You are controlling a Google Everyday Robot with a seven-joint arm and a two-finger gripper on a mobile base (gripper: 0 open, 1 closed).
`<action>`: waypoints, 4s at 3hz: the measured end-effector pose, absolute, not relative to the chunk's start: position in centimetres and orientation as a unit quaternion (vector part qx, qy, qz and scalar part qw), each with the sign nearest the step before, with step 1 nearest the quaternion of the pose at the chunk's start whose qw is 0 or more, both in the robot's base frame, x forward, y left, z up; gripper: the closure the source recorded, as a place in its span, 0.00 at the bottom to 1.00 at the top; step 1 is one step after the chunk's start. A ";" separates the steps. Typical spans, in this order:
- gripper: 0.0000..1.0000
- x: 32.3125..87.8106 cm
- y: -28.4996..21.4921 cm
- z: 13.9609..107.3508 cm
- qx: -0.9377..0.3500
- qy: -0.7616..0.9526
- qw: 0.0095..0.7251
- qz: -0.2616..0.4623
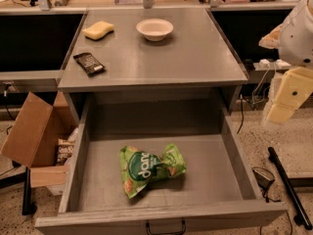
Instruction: Pick green rice chip bag from top drawer and place on counter
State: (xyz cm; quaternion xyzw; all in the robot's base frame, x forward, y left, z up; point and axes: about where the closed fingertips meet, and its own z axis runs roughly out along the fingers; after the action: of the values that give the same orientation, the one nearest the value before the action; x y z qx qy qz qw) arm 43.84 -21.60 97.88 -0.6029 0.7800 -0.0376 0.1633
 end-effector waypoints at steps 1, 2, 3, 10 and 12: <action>0.00 43.8 -21.6 97.9 -0.603 0.780 0.163 -0.038; 0.00 43.9 -20.7 96.8 -0.620 0.767 0.156 -0.049; 0.00 44.0 -17.8 92.5 -0.663 0.735 0.140 -0.038; 0.00 47.1 -5.8 66.6 -0.781 0.612 0.117 0.055; 0.49 49.2 -5.7 62.3 -0.781 0.614 0.106 0.048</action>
Offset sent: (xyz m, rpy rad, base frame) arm 0.0035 0.0259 -0.0365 -0.1002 0.0088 0.1178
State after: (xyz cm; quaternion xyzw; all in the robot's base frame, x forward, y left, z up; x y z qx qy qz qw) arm 49.20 -5.66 62.26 -0.7807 0.6139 0.0481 0.1063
